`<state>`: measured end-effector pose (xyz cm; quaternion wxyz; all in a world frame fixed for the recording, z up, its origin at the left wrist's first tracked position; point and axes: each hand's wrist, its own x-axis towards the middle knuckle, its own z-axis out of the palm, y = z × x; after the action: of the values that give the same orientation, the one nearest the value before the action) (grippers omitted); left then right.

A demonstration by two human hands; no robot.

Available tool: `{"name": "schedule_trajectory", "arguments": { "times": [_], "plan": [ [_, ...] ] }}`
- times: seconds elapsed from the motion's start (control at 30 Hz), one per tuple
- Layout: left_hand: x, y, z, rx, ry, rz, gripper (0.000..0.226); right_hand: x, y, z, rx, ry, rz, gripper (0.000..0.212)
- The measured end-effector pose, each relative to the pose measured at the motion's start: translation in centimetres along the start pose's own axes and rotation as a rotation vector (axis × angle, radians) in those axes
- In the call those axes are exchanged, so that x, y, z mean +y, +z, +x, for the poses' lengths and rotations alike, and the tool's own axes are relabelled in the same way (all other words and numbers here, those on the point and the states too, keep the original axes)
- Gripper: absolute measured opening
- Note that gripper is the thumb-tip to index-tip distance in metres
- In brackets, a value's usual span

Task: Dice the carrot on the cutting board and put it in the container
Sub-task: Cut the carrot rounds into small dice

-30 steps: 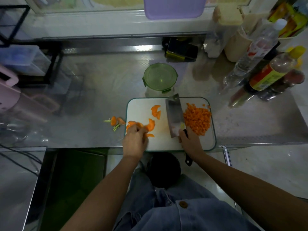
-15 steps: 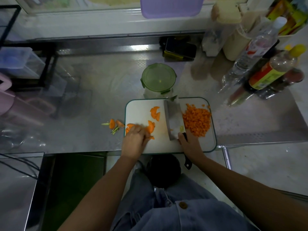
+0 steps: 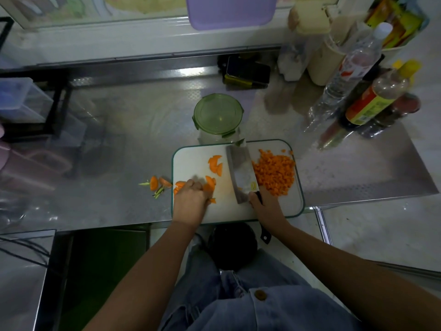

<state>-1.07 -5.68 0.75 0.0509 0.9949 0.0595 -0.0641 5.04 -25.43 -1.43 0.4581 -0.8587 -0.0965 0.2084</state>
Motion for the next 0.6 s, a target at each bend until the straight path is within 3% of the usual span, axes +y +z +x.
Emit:
{"name": "schedule_trajectory", "arguments": {
  "times": [0.17,0.33,0.5,0.6],
  "plan": [
    [-0.1,0.0,0.4,-0.011,-0.034,-0.069,0.024,-1.2,-0.6,-0.4,0.005,-0.052,0.018,0.043],
    [-0.4,0.4,0.3,-0.018,0.005,-0.158,0.012,-0.5,-0.7,-0.2,-0.019,-0.010,-0.020,0.030],
    [1.8,0.1,1.4,-0.045,-0.142,-0.513,0.023,-0.7,-1.8,-0.4,0.036,0.012,0.018,0.018],
    [4.2,-0.2,3.2,-0.119,-0.200,-0.708,0.010,-0.8,-2.8,-0.4,0.109,-0.004,-0.031,0.023]
  ]
}}
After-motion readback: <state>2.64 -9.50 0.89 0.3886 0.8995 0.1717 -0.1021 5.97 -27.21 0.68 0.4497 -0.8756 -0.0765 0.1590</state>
